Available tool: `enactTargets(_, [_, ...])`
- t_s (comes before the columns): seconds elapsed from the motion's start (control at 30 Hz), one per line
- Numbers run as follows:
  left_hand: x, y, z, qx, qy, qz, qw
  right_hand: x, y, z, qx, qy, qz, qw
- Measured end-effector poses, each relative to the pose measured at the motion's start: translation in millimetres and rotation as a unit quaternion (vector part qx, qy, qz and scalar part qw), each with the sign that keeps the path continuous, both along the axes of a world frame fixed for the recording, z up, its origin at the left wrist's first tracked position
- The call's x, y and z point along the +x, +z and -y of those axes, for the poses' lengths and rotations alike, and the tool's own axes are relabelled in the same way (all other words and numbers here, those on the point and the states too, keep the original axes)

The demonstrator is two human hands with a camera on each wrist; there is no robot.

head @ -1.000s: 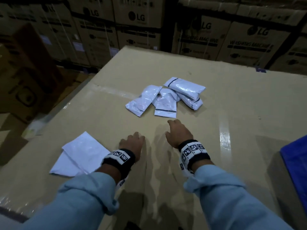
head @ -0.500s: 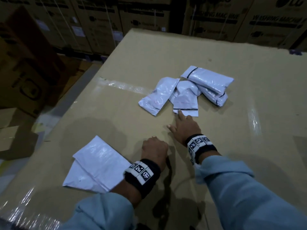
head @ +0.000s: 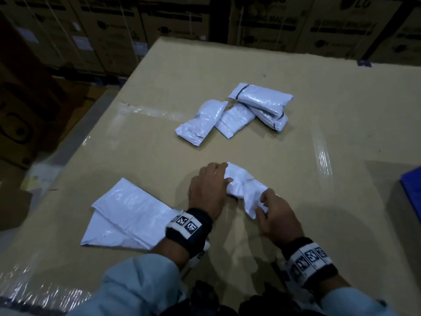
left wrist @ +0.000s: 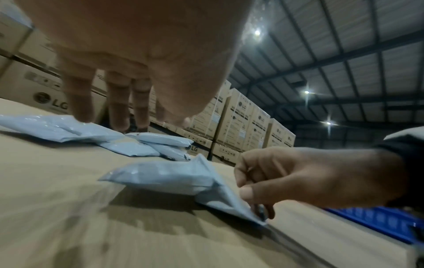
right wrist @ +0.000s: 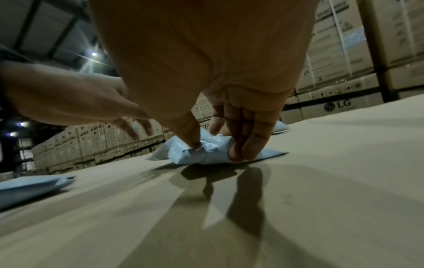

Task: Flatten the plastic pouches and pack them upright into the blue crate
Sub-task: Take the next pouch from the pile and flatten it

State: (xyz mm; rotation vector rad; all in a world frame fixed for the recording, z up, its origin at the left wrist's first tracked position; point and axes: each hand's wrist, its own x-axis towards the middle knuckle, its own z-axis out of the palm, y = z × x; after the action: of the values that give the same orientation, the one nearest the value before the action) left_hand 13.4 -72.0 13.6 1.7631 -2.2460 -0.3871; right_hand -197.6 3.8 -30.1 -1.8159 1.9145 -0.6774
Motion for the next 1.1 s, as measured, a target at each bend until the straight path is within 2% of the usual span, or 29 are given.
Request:
enactTargets(0.1, [-14,-18,-12,-0.024,-0.103,-0.001,0.994,-17,2,-34,0.033,-0.022,-0.015,0.999])
enactTargets(0.2, [-25,-39,-35,0.005,-0.237,0.035,0.971,-29,1,-67,0.041,-0.007,0.0,0.999])
enactTargets(0.23, [-29,-46,-43,0.018,-0.259,0.053,0.964,-32,0,-78,0.033,0.005,-0.001,0.999])
enactTargets(0.4, [-35,-70,-86,0.065,-0.255,0.122,0.957,-49,-13,-117,0.032,-0.003,-0.06,0.998])
enactTargets(0.53, [-35,-68,-104,0.055,-0.238,0.151,0.958,-69,-9,-138,0.038,-0.036,-0.081,0.995])
enactTargets(0.6, [-37,-68,-116,0.061,-0.241,0.153,0.957,-72,3,-141,0.044,-0.075,-0.12,0.989])
enactTargets(0.67, [-39,-67,-127,0.056,-0.232,0.15,0.959,-64,15,-143,-0.028,-0.105,-0.183,0.977])
enactTargets(0.77, [-46,-59,-133,0.047,-0.216,0.169,0.961,-41,26,-135,-0.111,-0.081,-0.197,0.971])
enactTargets(0.8, [-48,-58,-131,0.047,-0.215,0.162,0.962,-34,20,-129,-0.093,-0.045,-0.194,0.976])
enactTargets(0.87, [-52,-54,-125,0.041,-0.207,0.139,0.968,-22,1,-119,0.011,0.032,-0.179,0.983])
enactTargets(0.93, [-60,-51,-119,0.055,-0.196,0.092,0.975,-18,-18,-113,0.113,0.082,-0.177,0.974])
enactTargets(1.0, [-65,-50,-114,0.072,-0.221,0.044,0.972,-18,-32,-113,0.135,0.094,-0.183,0.969])
enactTargets(1.1, [-62,-63,-112,0.081,-0.257,0.057,0.961,-22,-38,-117,0.107,0.092,-0.194,0.971])
